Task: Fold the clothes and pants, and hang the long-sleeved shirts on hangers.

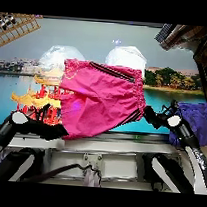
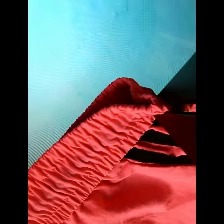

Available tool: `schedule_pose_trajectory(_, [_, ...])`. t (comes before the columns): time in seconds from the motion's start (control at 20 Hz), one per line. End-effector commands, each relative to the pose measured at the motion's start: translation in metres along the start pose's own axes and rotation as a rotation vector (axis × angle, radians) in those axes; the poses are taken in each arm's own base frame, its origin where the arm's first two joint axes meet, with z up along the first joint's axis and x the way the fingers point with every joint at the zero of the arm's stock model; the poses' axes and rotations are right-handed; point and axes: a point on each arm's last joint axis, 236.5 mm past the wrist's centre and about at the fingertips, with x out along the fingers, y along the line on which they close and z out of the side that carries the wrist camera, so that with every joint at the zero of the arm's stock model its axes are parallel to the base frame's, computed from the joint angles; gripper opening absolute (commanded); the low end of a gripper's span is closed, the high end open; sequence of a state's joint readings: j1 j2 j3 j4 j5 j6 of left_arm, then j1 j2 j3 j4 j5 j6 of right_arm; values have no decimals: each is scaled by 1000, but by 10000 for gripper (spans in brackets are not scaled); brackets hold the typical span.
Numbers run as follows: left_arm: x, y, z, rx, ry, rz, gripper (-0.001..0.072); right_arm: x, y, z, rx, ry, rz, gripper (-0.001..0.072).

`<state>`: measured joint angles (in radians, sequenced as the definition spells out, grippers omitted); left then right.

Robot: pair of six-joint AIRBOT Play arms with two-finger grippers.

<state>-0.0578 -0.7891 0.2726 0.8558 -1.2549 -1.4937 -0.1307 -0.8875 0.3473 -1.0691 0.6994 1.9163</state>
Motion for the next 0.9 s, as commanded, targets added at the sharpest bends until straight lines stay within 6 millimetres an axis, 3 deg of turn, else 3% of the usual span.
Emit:
schedule_pose_trajectory(0.0, [8, -5, -3, -33, 43, -25, 488, 0, 0, 0, 1, 1, 0, 34])
schedule_pose_trajectory(0.05, [12, -6, -6, -29, 69, -29, 467, 0, 0, 0, 0, 1, 0, 34])
schedule_pose_trajectory(0.2, [25, -8, -10, -7, 115, -36, 27, 0, -1, -2, 0, 8, -3, 34])
schedule_pose_trajectory(0.3, [23, -13, 4, 4, 70, -57, 5, 0, -1, -4, 0, 17, -5, 33])
schedule_pose_trajectory(0.4, [11, -15, 31, 25, -14, -41, 4, 0, 4, -6, 23, 24, 18, 32])
schedule_pose_trajectory(0.7, [-59, 3, 142, 128, -315, 148, 3, -2, 35, 2, 90, 0, 149, 34])
schedule_pose_trajectory(0.85, [-72, 6, 180, 128, -331, 182, 4, -6, 45, 11, 73, -20, 167, 34])
